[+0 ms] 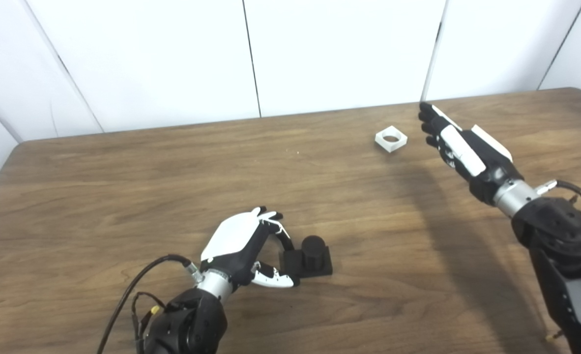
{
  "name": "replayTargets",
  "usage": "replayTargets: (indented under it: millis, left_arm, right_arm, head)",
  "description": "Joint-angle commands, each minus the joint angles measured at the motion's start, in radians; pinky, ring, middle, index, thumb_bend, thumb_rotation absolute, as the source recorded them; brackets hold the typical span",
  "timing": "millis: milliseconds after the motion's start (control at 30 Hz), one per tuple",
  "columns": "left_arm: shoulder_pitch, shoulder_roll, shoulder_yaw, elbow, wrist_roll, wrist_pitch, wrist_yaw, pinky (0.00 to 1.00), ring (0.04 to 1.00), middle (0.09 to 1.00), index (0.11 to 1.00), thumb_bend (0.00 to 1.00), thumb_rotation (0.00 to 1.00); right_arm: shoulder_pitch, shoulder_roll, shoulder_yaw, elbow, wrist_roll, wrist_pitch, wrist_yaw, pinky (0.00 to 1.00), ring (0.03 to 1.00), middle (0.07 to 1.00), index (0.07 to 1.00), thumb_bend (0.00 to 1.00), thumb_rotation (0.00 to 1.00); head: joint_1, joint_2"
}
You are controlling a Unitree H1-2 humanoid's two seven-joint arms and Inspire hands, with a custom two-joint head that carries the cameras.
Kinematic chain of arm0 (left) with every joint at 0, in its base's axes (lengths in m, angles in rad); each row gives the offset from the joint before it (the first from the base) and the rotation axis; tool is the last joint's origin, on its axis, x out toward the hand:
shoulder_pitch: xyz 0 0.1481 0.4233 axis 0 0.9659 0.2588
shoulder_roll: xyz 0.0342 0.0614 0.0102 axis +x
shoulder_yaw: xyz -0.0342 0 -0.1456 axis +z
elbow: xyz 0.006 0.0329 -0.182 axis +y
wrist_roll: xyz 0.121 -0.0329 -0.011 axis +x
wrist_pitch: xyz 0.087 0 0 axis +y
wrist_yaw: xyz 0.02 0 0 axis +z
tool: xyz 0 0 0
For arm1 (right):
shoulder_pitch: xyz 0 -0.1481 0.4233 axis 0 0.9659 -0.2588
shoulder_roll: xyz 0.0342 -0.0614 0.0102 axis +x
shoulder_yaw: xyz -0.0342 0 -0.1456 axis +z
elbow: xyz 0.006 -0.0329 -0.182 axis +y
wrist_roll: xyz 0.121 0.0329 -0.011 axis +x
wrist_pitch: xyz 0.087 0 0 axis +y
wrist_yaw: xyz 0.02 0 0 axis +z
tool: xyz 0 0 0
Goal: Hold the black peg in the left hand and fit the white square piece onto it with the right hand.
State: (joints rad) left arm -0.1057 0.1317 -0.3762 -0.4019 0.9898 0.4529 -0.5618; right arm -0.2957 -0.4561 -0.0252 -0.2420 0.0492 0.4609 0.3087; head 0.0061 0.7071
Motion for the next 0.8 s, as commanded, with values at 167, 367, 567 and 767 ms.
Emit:
replayTargets:
  millis: [167, 367, 567, 767]
  left_arm:
    - [0.006, 0.004, 0.006, 0.028, 0.018, 0.015, -0.033, 1.00, 1.000, 0.926, 0.493, 0.49, 0.08]
    - [0.006, -0.003, 0.003, 0.026, 0.027, 0.014, -0.031, 1.00, 1.000, 0.928, 0.493, 0.49, 0.08]
    - [0.012, -0.011, -0.001, 0.026, 0.024, 0.012, -0.018, 1.00, 1.000, 0.934, 0.492, 0.49, 0.08]
    - [0.012, -0.014, -0.005, 0.030, 0.034, 0.013, -0.019, 1.00, 1.000, 0.935, 0.493, 0.49, 0.08]
  right_arm:
    - [-0.155, -0.132, 0.086, 0.030, -0.142, -0.116, 0.039, 0.98, 0.995, 0.999, 0.986, 0.64, 0.48]
    - [-0.248, -0.199, 0.163, 0.072, -0.264, -0.094, 0.080, 0.95, 0.982, 0.969, 0.891, 0.78, 0.31]
    - [-0.316, -0.239, 0.237, 0.136, -0.379, -0.133, 0.119, 0.94, 1.000, 0.980, 0.871, 0.83, 0.30]
    - [-0.374, -0.246, 0.282, 0.224, -0.466, -0.196, 0.130, 0.99, 1.000, 0.989, 0.857, 0.86, 0.27]
  head:
    - [-0.004, -0.002]
    - [-0.002, 0.000]
    - [-0.003, -0.002]
    - [0.000, -0.005]
